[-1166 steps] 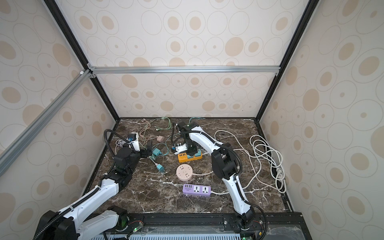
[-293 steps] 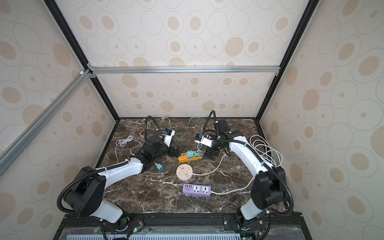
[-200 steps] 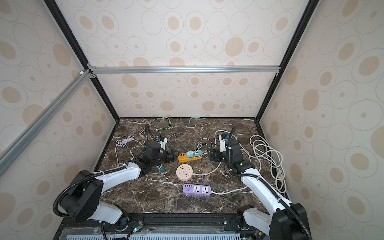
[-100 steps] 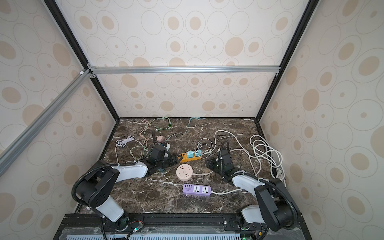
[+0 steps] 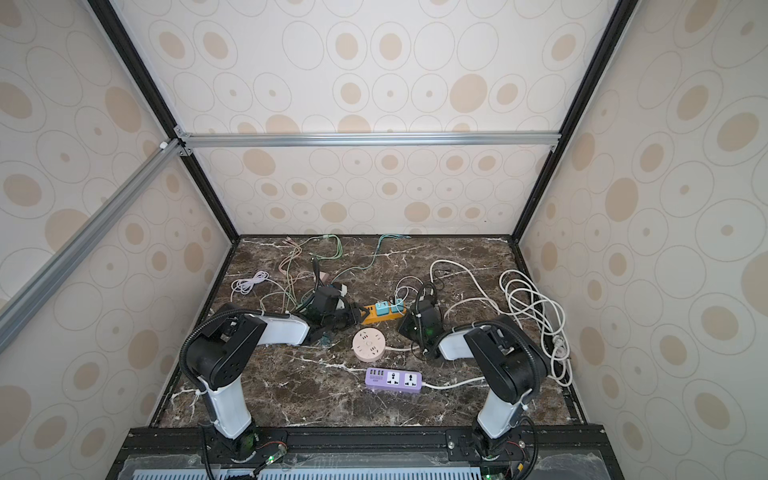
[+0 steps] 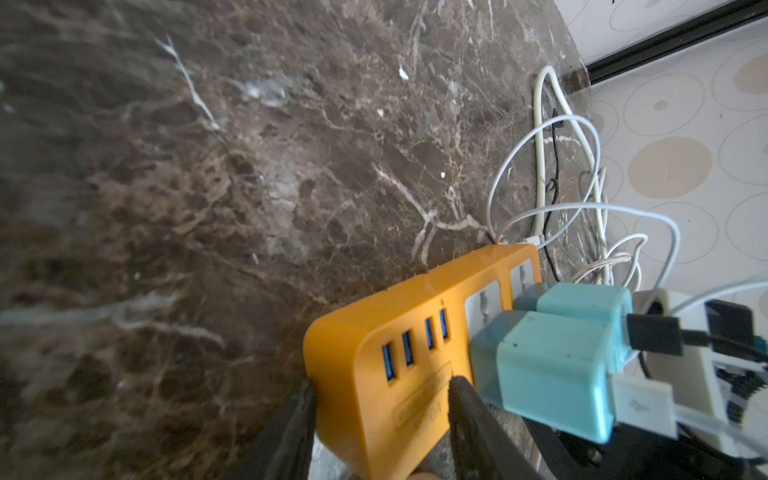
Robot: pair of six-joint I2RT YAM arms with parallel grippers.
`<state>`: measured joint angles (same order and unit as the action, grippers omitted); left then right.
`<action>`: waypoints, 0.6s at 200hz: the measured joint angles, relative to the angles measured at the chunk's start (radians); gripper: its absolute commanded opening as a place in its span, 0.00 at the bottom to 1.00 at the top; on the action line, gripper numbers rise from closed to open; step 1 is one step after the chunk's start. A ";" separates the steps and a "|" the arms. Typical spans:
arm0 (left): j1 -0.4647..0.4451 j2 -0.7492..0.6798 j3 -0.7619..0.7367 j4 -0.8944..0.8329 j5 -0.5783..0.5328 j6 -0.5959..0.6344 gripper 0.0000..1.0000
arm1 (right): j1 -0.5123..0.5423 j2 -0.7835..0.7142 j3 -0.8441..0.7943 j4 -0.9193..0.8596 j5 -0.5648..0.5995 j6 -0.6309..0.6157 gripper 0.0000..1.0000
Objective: Insert the plug
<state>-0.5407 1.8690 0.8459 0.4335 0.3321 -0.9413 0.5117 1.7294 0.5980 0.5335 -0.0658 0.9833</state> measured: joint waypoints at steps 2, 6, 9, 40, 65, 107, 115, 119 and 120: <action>0.002 0.003 0.003 0.003 0.002 0.001 0.49 | 0.000 0.005 0.003 0.007 0.001 0.002 0.00; 0.006 0.010 0.009 0.006 0.005 0.003 0.49 | 0.000 0.014 0.010 0.014 0.005 0.008 0.00; 0.009 0.015 0.015 0.006 0.009 0.004 0.48 | 0.000 0.020 0.016 0.018 0.009 0.012 0.00; 0.031 0.080 0.099 -0.002 0.031 0.034 0.48 | 0.001 0.069 0.060 0.042 0.041 0.043 0.00; 0.041 0.138 0.183 -0.021 0.041 0.067 0.48 | 0.002 0.107 0.107 0.039 0.066 0.052 0.00; 0.055 0.215 0.322 -0.090 0.042 0.121 0.48 | 0.003 0.182 0.187 0.061 0.102 0.083 0.00; 0.057 0.230 0.351 -0.105 0.043 0.130 0.48 | 0.003 0.192 0.198 0.064 0.105 0.090 0.00; 0.057 0.238 0.365 -0.112 0.043 0.135 0.47 | 0.004 0.195 0.202 0.066 0.106 0.092 0.00; 0.057 0.240 0.368 -0.113 0.044 0.135 0.48 | 0.004 0.197 0.203 0.066 0.106 0.093 0.00</action>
<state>-0.4835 2.1086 1.2137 0.3202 0.3763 -0.8059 0.5159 1.9263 0.8009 0.5999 0.0406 1.0763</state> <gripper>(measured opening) 0.478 0.046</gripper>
